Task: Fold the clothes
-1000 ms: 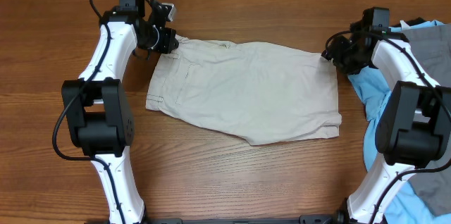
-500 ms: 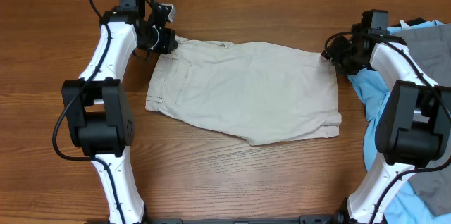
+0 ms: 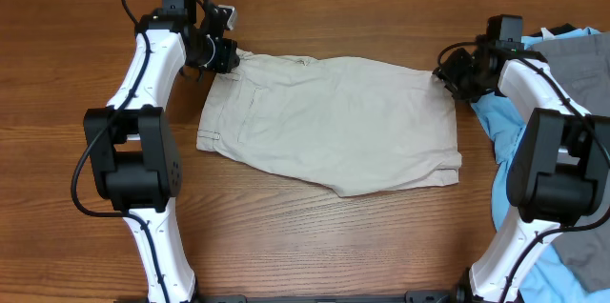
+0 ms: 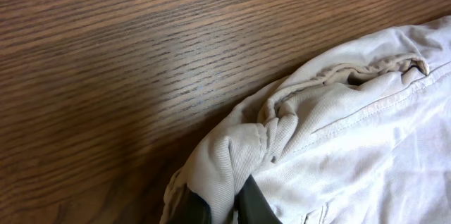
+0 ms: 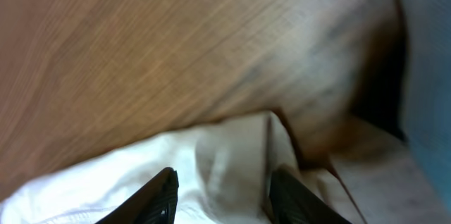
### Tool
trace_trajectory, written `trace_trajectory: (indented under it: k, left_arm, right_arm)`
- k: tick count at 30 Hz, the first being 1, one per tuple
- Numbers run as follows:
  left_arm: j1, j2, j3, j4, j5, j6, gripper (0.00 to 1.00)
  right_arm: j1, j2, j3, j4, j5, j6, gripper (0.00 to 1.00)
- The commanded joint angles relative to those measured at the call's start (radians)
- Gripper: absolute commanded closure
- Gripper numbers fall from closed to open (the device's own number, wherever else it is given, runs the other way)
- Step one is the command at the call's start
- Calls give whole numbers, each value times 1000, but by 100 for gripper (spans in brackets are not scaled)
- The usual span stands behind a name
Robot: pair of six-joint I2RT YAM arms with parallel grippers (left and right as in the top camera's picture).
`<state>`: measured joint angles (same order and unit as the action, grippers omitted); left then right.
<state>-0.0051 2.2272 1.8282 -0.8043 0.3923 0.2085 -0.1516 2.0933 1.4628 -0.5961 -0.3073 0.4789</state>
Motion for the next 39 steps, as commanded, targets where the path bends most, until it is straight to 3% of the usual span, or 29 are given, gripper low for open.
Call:
trace_trajectory:
  k: [1, 5, 10, 19, 26, 31, 39]
  left_arm:
    - [-2, -34, 27, -3, -9, -14, 94]
    - [-2, -34, 27, -3, -9, -14, 94]
    - [-2, -34, 27, -3, -9, -14, 95]
    - [-2, -38, 32, -11, -6, -15, 96]
    - [-1, -145, 68, -88, -6, -90, 96]
    - [-1, -267, 68, -180, -7, -211, 96]
    - [-3, -336, 63, -535, -8, -329, 96]
  right_arm:
    - [26, 11, -22, 37, -8, 17, 54]
    - [39, 11, -55, 74, -6, 20, 63]
    - [39, 11, -62, 74, 3, 19, 92]
    - [39, 9, -57, 71, 16, -15, 96]
    - [-11, -108, -6, -63, -153, -69, 96]
    - [-23, -262, -6, -282, -176, -150, 96]
    - [-23, -392, -10, -716, -121, -225, 96]
